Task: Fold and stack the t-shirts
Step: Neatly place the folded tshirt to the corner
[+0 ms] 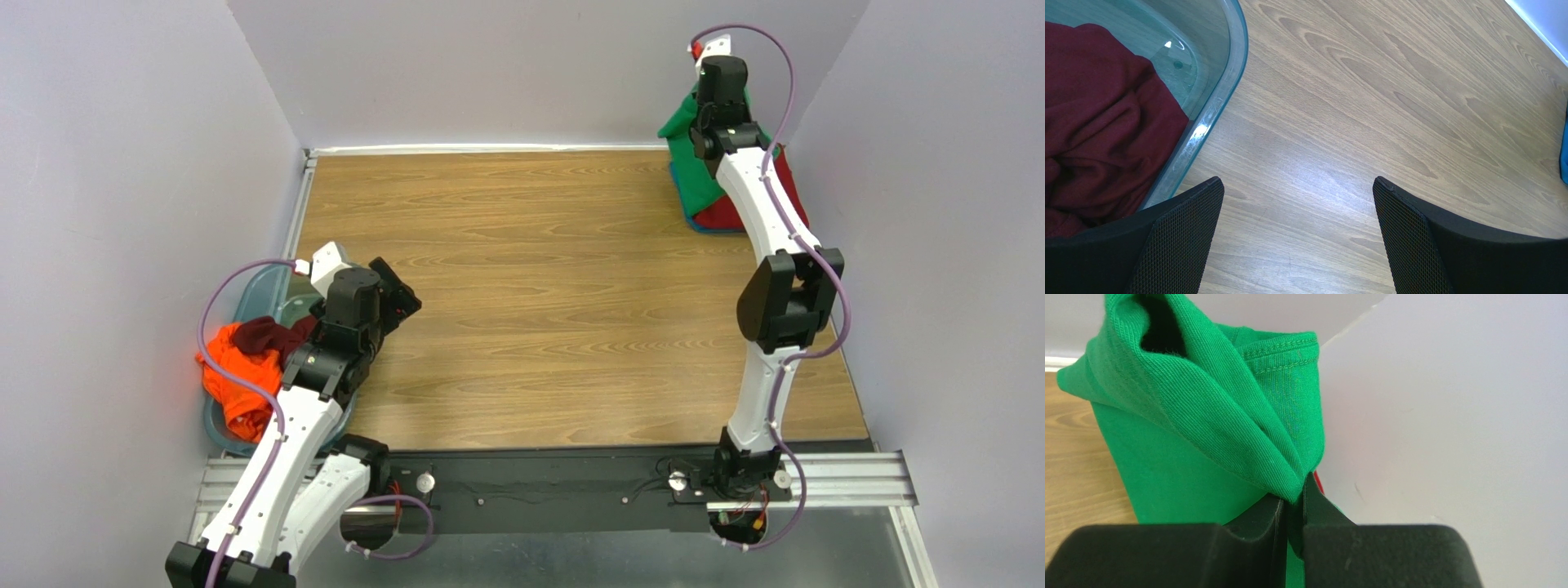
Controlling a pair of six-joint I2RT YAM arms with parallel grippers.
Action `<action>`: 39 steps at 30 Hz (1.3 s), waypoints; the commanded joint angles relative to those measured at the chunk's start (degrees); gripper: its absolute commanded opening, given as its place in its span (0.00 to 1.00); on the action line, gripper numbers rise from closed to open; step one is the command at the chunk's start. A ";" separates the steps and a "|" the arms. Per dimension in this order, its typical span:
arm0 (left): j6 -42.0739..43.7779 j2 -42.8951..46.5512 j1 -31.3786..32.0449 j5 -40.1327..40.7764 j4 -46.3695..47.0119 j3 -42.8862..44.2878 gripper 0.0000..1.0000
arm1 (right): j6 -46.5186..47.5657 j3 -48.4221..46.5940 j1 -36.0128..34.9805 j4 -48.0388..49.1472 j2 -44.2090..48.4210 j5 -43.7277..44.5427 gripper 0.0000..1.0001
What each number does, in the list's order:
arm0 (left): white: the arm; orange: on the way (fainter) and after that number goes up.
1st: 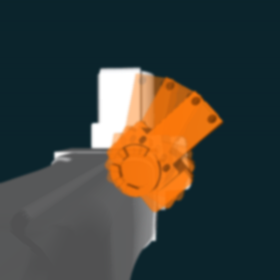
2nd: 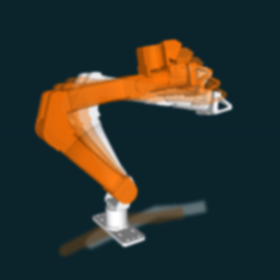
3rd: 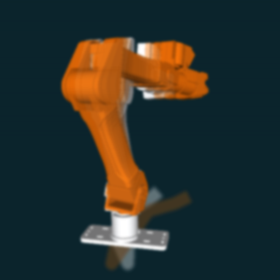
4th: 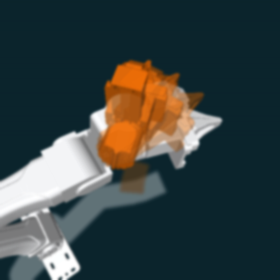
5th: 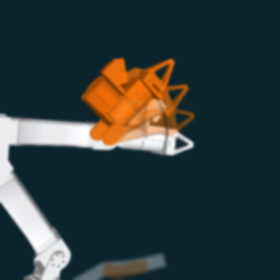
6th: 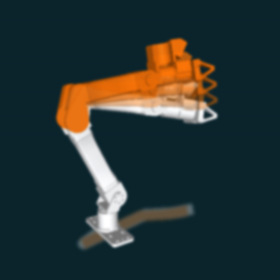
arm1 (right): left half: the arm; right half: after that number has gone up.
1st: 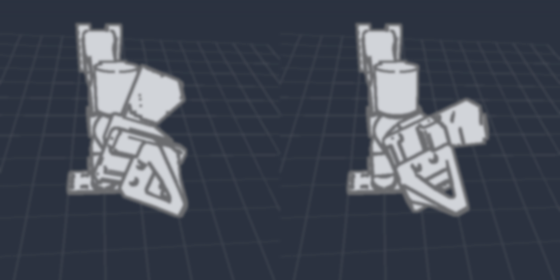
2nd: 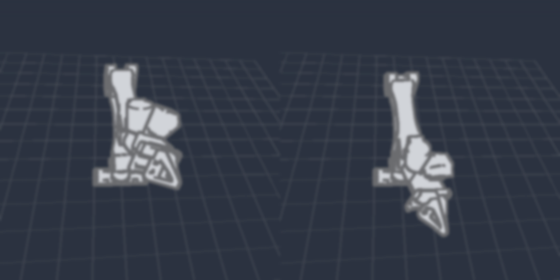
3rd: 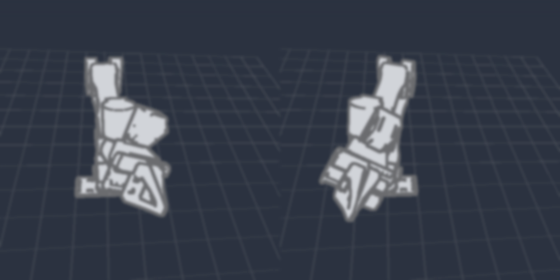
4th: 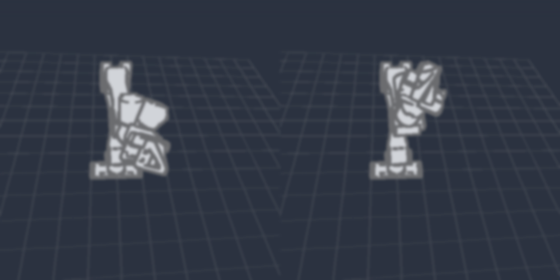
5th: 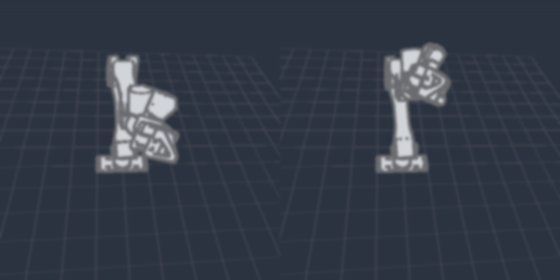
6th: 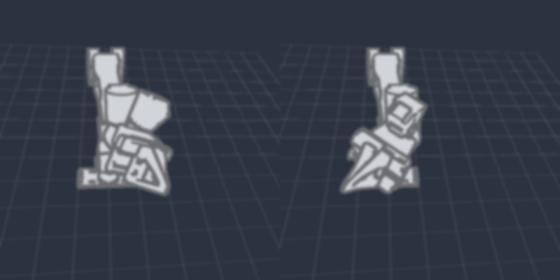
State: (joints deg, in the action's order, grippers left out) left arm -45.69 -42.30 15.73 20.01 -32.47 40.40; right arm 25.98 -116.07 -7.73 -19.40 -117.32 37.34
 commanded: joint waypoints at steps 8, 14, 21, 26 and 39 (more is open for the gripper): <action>-0.01 -1.03 -0.17 1.79 -0.05 1.35 0.98 | -1.63 -1.09 2.63 1.82 -3.18 -0.78 0.01; -0.19 -1.46 -0.17 2.14 -0.31 1.35 0.98 | -2.95 -1.79 4.47 1.82 -5.73 -0.78 0.01; 0.78 -2.34 -0.17 1.87 -0.58 1.96 0.98 | -4.44 -2.32 6.58 1.91 -8.71 -1.13 0.01; 0.43 -1.82 -0.17 2.58 -0.75 1.87 0.98 | -5.41 -3.90 8.85 1.82 -11.09 -1.66 0.01; -0.36 -2.17 -0.17 4.42 -1.72 2.22 0.98 | -6.11 -5.04 13.79 1.82 -16.19 -5.17 0.01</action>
State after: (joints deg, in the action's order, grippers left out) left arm -45.54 -44.58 15.73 21.54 -32.97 40.77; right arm 20.95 -118.87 4.60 -19.16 -131.72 33.36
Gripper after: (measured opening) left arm 0.984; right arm 0.143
